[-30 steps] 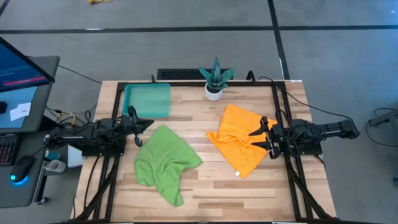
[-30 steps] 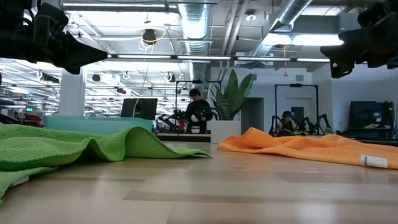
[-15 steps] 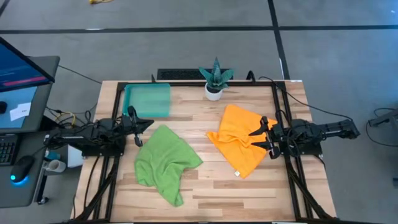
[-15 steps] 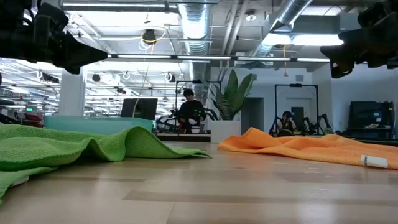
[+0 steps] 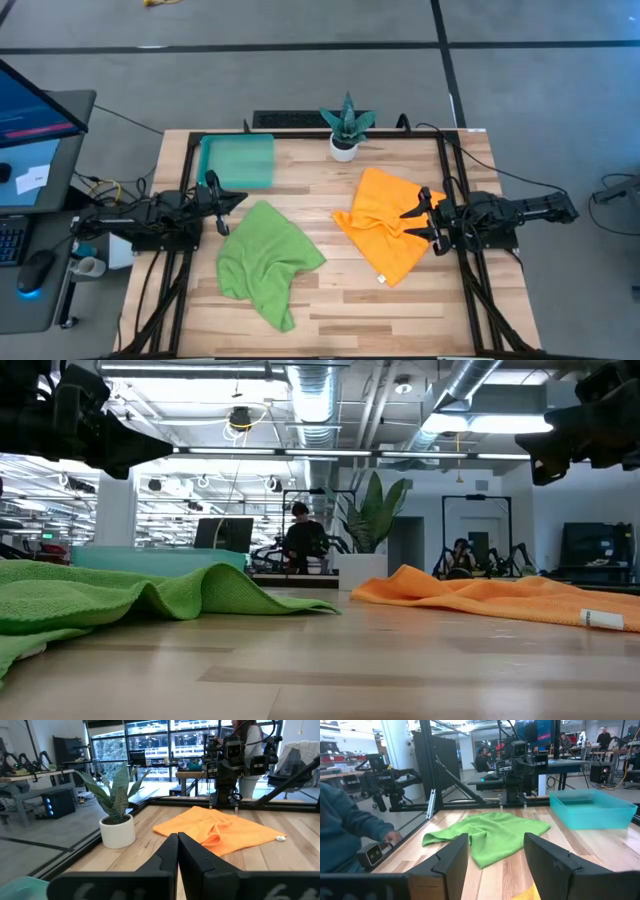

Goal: Roll microfiber towels into tight, uniform cylinder then place into a basket
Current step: Fold the yellow microfiber cloth

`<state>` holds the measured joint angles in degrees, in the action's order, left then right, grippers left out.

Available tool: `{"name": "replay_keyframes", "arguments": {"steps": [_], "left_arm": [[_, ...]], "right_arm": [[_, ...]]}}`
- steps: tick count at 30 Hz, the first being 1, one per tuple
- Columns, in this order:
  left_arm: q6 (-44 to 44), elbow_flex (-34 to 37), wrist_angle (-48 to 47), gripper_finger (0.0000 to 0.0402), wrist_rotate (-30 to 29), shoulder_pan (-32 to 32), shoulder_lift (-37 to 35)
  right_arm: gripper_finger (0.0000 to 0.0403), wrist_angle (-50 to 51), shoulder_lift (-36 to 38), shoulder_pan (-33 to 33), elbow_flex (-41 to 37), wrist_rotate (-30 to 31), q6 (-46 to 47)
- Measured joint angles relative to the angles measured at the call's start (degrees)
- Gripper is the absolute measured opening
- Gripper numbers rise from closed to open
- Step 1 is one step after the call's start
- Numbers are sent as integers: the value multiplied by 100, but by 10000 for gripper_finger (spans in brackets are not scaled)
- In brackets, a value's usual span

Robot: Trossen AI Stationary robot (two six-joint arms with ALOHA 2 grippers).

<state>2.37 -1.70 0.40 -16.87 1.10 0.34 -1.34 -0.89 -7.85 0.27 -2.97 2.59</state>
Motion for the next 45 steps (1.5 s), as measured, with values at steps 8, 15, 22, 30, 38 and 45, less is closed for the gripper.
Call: {"name": "replay_keyframes", "arguments": {"steps": [8,15,22,30,38,45], "left_arm": [[-2,-1,-1,0,0,2,-1],[0,0,-1,0,-2,2,0],[-2,-2,0,0,-2,2,0],[-2,0,16,0,0,0,-1],[-1,3,22,0,-2,1,-2],[0,3,26,0,0,1,-2]], "right_arm": [[214,-117,-2,0,-2,255,-9],[214,-81,-2,1,-1,608,-9],[214,-55,-2,1,0,606,72],[214,-297,-4,-1,0,606,505],[214,-928,-36,-14,0,606,1441],[214,-1507,-595,-378,0,850,1400]]}}
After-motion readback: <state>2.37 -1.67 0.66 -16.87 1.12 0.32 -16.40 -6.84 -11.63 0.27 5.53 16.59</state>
